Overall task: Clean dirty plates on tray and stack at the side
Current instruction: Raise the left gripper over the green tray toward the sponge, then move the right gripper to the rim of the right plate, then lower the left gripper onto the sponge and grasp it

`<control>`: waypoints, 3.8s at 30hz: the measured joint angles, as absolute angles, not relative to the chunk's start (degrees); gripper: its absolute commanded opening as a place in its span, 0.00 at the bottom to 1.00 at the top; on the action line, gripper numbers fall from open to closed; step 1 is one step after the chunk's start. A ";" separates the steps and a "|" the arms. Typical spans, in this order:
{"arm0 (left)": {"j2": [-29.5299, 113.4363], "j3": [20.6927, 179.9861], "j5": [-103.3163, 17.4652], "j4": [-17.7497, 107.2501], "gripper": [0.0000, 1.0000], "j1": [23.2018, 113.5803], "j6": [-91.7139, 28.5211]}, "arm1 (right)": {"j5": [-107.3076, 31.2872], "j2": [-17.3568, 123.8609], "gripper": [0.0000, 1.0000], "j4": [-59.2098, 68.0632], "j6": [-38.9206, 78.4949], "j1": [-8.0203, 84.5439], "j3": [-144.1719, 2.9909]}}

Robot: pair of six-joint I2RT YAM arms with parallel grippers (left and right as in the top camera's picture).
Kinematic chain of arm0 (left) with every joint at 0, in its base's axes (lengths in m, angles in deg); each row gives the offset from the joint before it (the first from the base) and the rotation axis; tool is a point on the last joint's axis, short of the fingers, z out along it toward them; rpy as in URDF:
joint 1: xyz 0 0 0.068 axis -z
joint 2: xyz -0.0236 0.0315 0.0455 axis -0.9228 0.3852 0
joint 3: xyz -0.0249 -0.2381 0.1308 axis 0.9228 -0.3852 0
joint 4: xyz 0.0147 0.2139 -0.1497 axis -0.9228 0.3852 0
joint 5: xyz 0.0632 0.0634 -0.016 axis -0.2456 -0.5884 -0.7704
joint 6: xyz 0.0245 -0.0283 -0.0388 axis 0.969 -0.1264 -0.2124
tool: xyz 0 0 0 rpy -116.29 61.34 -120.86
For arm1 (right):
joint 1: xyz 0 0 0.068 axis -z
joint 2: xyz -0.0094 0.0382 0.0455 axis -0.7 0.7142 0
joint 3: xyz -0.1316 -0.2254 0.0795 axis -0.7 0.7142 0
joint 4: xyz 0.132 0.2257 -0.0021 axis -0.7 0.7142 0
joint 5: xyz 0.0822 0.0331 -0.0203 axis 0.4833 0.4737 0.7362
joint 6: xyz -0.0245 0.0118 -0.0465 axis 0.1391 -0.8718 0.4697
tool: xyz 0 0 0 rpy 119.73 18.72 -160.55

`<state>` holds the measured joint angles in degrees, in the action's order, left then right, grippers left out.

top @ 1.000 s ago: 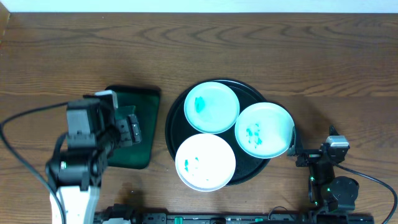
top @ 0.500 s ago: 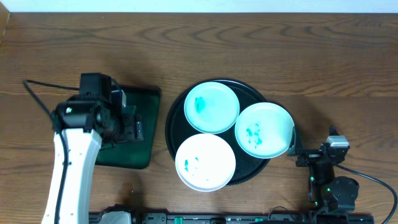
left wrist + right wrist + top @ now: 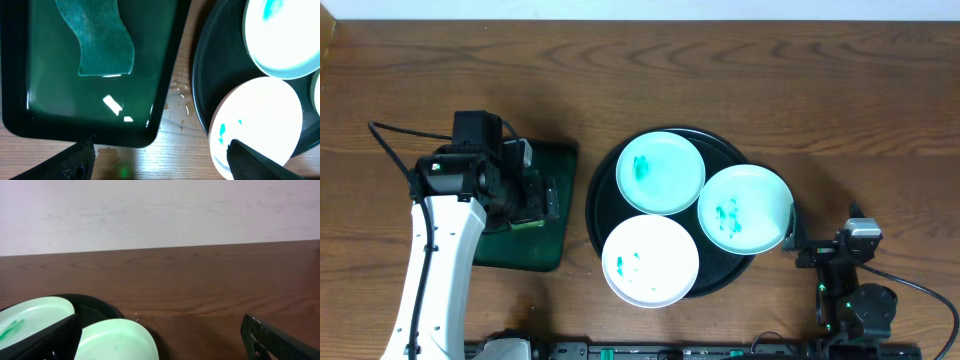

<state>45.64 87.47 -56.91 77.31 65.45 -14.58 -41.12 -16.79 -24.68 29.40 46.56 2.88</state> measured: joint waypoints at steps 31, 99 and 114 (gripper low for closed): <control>45.64 87.47 -56.70 74.57 0.85 65.45 -14.60 | -43.29 -5.51 0.99 -20.74 41.49 46.56 1.24; 45.64 87.57 -56.67 71.69 0.85 65.45 -14.60 | -34.90 51.95 0.99 41.38 22.91 40.70 -52.22; 45.64 87.57 -56.94 69.20 0.85 65.45 -14.86 | -35.88 51.95 0.99 36.37 19.02 40.70 -52.22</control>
